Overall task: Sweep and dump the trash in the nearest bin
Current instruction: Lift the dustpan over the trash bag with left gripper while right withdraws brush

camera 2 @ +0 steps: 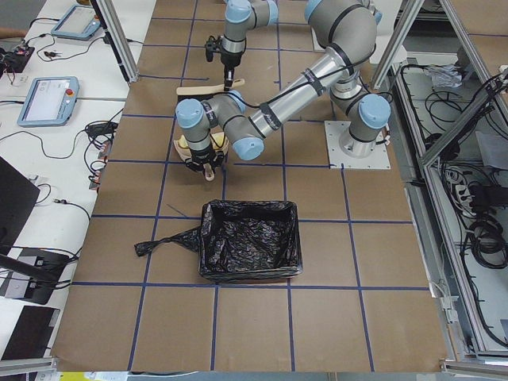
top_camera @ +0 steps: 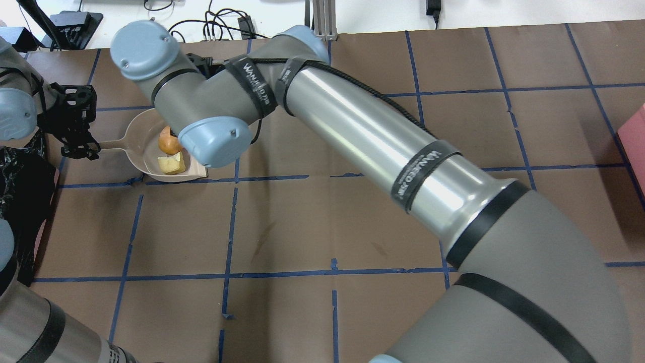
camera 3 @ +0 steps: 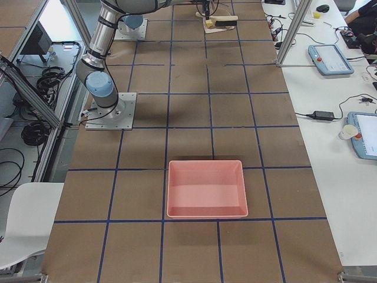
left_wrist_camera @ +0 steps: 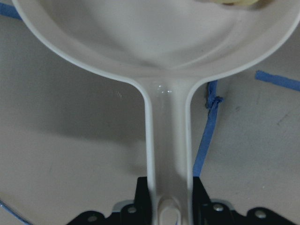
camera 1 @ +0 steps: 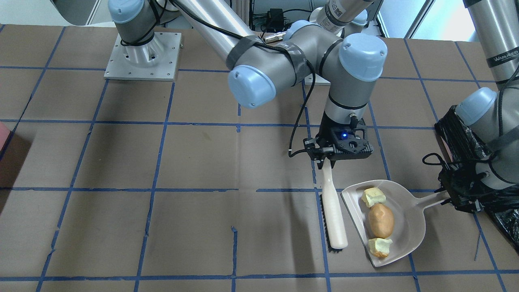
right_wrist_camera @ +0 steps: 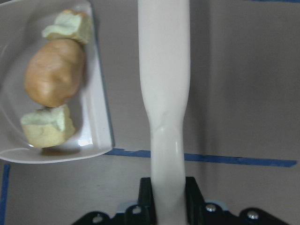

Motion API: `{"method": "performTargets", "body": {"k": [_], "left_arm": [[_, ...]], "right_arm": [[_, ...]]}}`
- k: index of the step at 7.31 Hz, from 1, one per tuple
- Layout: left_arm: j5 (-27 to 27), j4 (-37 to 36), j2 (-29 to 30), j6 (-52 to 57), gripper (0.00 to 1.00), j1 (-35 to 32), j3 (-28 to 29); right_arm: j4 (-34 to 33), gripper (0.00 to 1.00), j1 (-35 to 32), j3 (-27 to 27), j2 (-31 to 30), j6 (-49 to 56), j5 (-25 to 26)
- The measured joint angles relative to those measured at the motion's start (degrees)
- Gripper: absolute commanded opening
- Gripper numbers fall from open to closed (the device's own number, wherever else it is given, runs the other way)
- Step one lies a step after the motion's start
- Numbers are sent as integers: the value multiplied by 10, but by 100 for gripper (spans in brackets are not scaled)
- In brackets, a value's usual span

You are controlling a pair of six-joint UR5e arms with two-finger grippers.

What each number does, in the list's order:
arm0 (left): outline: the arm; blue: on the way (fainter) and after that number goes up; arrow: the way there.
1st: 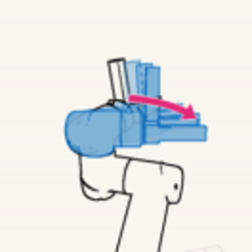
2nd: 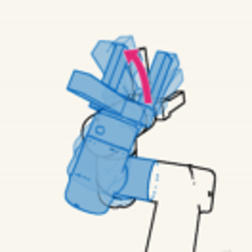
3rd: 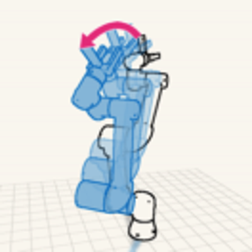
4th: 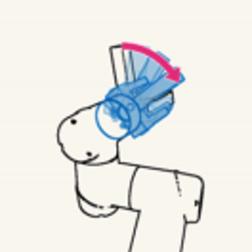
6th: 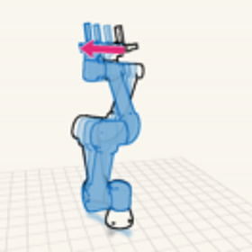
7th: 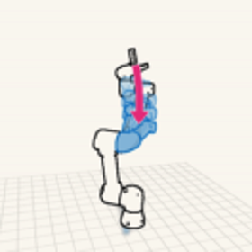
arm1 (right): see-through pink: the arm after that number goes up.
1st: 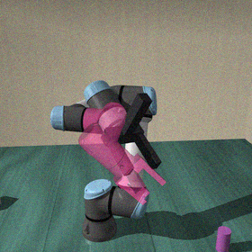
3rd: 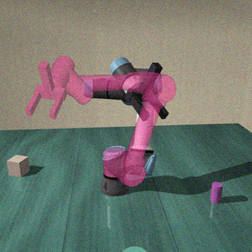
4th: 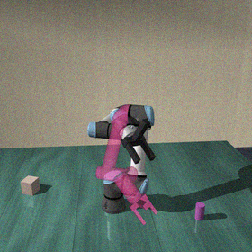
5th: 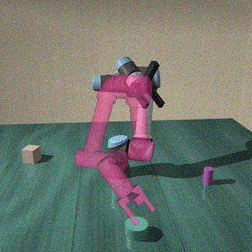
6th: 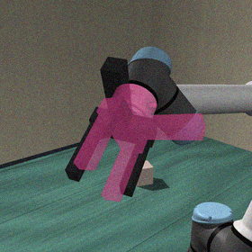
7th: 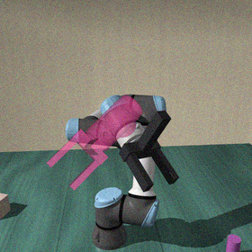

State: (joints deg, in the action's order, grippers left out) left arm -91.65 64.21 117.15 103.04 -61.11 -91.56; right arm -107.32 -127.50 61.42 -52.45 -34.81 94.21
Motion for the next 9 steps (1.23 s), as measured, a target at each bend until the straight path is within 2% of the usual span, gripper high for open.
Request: {"method": "performTargets", "body": {"k": [2,4,6,9], "left_arm": [[38,0,-3,-3,4,5,0],[101,4,-15,-12,4,30,-1],[152,24,-37,-16,4,76,0],[219,99,-83,-15,4,169,9]], "right_arm": [[44,16,51,71,-73,13,-4],[74,14,77,146,-134,0,-12],[64,14,75,260,-213,-34,-27],[1,15,54,462,-382,-56,-38]]}}
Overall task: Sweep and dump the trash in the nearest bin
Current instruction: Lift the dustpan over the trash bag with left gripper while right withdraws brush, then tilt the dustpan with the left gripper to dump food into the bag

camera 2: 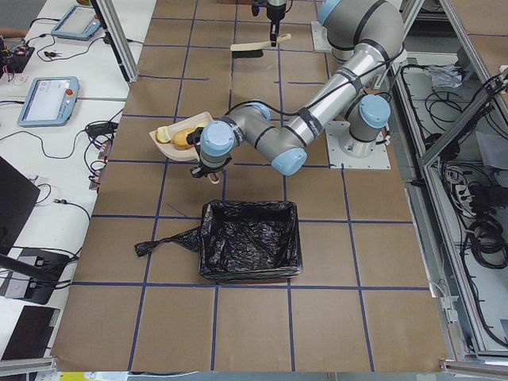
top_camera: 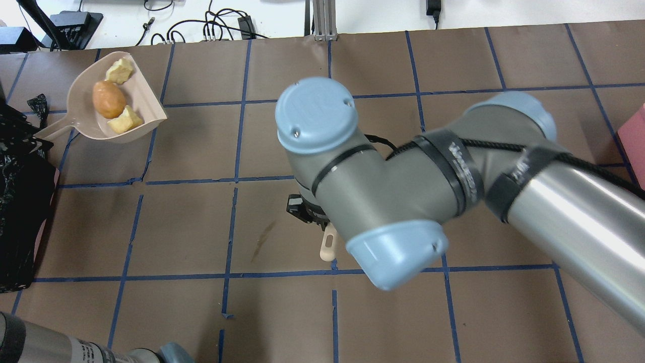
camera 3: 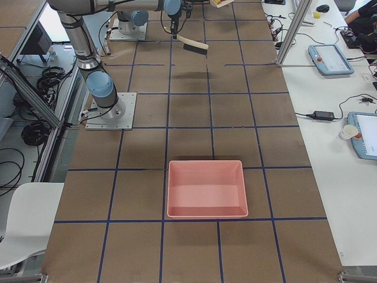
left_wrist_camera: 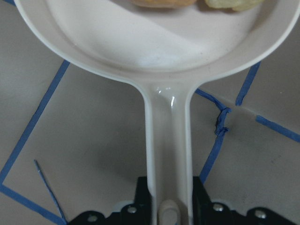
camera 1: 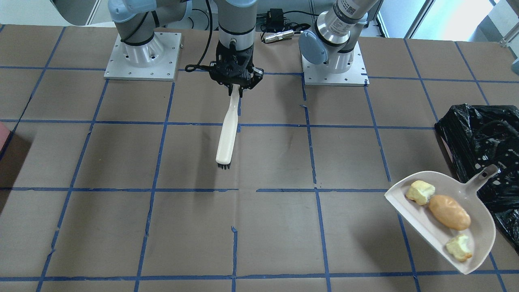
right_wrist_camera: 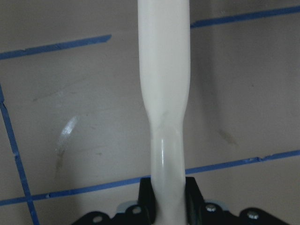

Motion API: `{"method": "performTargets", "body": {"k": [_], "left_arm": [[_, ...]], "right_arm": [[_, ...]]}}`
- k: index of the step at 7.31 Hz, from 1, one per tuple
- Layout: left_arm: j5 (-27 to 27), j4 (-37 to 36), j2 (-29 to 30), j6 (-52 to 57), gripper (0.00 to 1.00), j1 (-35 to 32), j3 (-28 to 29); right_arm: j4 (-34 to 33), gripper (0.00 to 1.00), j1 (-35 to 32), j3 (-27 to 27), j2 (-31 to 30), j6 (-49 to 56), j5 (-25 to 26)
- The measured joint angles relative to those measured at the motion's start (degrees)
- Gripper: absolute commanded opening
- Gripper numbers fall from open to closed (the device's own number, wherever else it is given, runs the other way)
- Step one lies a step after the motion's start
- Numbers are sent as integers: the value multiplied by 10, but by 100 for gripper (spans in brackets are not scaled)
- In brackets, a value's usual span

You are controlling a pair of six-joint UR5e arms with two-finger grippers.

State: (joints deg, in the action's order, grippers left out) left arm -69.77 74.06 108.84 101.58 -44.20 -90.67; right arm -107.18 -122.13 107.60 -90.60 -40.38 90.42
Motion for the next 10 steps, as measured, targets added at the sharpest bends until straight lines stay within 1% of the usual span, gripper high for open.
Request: {"method": "performTargets", "body": {"k": [1,2,3,5,6,8,10], "left_arm": [[16,35,-15,3,4,42,5],[24,60,-28,8,4,83,8],[17,76,-41,12,4,119,10],[-16,100,-57,34,4,198,16],[-44,106,-61,48,4,233,24],[-98,108,-61,71,4,280,50],[-139,102,-53,82,4,309,60]], "right_arm": [[-56,15,-25,59,-31,-4,0],[-121,15,-47,110,-39,-2,0],[-173,15,-58,146,-33,21,1],[-204,15,-62,166,-15,84,4],[-215,15,-57,168,3,106,6],[-242,15,-31,168,33,140,11],[-252,16,-5,167,37,144,12]]}}
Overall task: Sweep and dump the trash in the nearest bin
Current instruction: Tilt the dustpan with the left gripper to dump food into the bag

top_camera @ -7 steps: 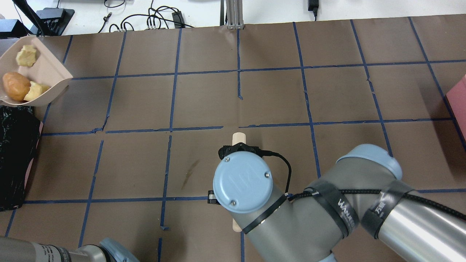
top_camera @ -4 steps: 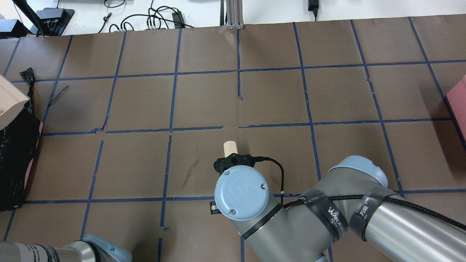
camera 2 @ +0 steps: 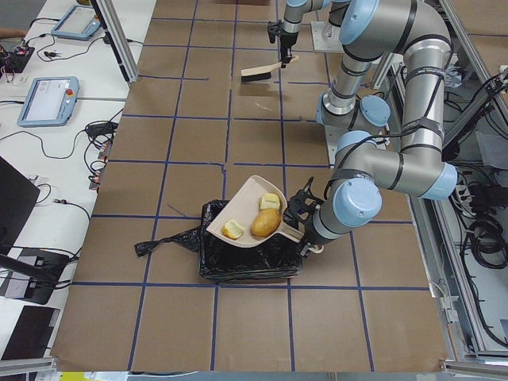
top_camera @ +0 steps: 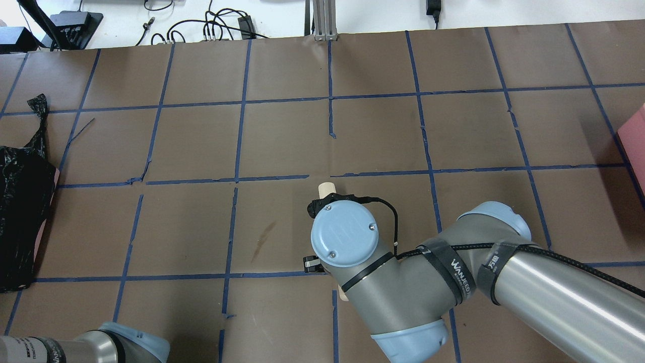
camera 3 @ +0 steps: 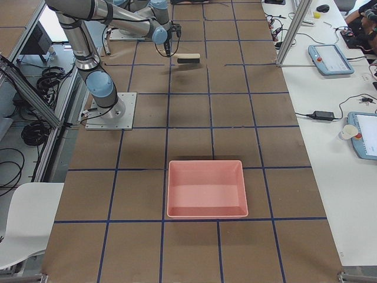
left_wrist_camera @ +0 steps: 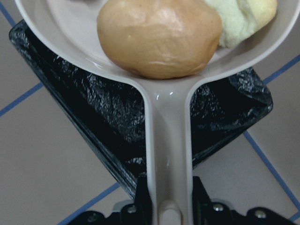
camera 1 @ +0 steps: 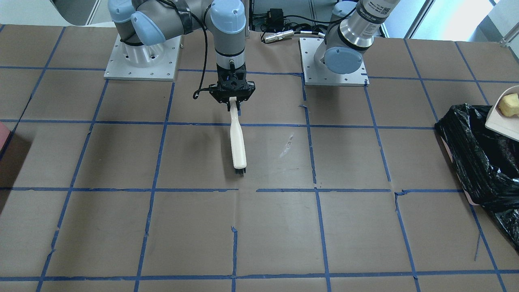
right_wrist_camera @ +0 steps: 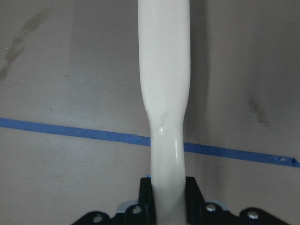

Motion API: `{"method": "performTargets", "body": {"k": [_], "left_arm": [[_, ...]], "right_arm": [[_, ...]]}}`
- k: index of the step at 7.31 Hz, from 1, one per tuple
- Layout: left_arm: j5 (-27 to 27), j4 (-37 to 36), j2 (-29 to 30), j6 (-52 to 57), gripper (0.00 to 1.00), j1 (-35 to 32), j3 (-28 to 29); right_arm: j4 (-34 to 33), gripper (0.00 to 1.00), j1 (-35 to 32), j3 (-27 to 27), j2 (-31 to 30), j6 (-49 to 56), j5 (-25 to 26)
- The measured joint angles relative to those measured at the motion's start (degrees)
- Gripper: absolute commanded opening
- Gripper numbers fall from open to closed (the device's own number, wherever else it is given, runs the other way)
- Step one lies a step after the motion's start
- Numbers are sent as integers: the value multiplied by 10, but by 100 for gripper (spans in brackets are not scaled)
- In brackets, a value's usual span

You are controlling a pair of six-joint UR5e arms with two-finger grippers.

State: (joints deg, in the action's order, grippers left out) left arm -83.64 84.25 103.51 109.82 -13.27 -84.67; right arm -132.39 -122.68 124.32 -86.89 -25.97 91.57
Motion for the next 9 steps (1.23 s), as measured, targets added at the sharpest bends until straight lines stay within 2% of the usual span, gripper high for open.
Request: {"method": "performTargets", "body": {"k": [2,5,7,9], "left_arm": [[-65,-26,8,-11,4,1,-9],[-116,-61,14,-18,4,-10,-9],[-155,-69,14,-16,4,-47,-3],[-172,-91,25,-6,4,-59,0]], "right_arm": [[-3,16,3,0,-2,-21,-2],[7,16,-15,25,-40,-62,-6],[8,16,-24,47,-69,-79,-9],[6,16,-42,52,-63,-92,-8]]}}
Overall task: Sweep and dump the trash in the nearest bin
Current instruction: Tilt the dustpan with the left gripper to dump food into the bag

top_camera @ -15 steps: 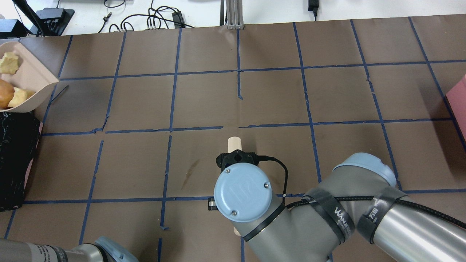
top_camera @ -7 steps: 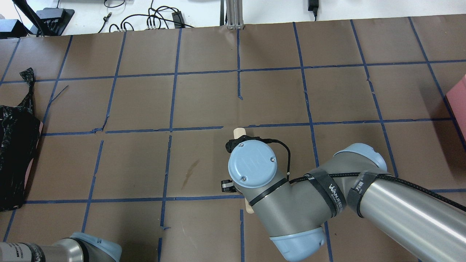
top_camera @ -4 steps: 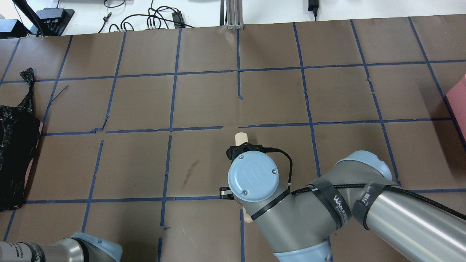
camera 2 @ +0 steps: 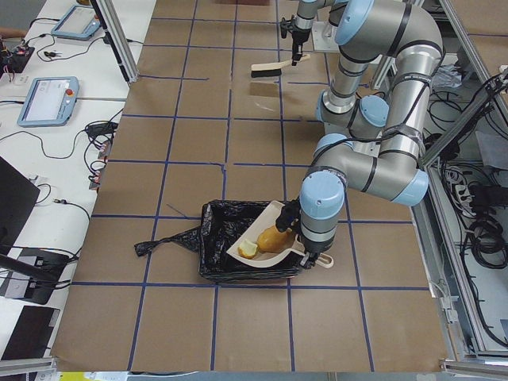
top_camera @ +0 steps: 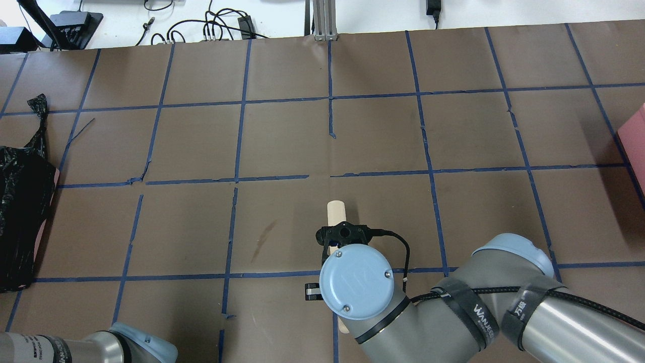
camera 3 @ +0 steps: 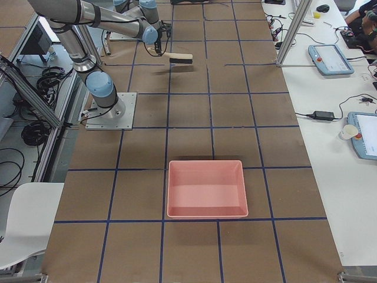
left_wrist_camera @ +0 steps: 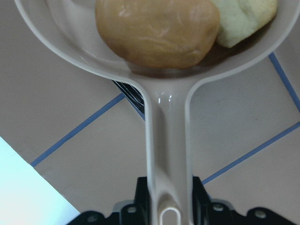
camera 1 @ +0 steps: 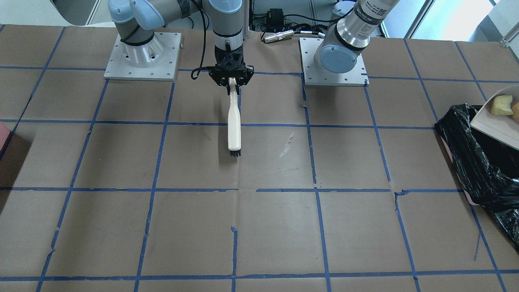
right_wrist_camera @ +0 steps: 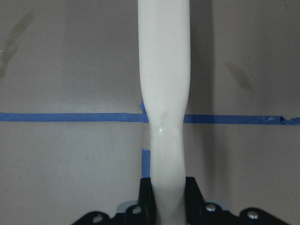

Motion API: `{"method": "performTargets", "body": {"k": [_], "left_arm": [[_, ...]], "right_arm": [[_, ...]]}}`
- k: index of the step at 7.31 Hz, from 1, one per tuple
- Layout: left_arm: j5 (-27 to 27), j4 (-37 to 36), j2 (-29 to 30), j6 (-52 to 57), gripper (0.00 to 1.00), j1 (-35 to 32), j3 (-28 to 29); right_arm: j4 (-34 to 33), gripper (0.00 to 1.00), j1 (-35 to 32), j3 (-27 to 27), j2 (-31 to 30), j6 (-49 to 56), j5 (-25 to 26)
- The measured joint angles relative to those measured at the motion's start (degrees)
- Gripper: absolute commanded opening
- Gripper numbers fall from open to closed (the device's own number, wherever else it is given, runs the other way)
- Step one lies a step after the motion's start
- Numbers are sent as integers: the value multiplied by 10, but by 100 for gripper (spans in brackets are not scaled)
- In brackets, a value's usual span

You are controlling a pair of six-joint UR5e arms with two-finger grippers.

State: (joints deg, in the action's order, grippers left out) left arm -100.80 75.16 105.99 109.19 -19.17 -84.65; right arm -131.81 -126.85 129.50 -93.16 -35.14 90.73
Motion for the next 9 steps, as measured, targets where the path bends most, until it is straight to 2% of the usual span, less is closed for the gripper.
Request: {"method": "performTargets", "body": {"k": [9], "left_arm": [[-51,-110,22,46,6,-7,11]], "right_arm": [[0,19,-6,5,10,-4,-2]]}}
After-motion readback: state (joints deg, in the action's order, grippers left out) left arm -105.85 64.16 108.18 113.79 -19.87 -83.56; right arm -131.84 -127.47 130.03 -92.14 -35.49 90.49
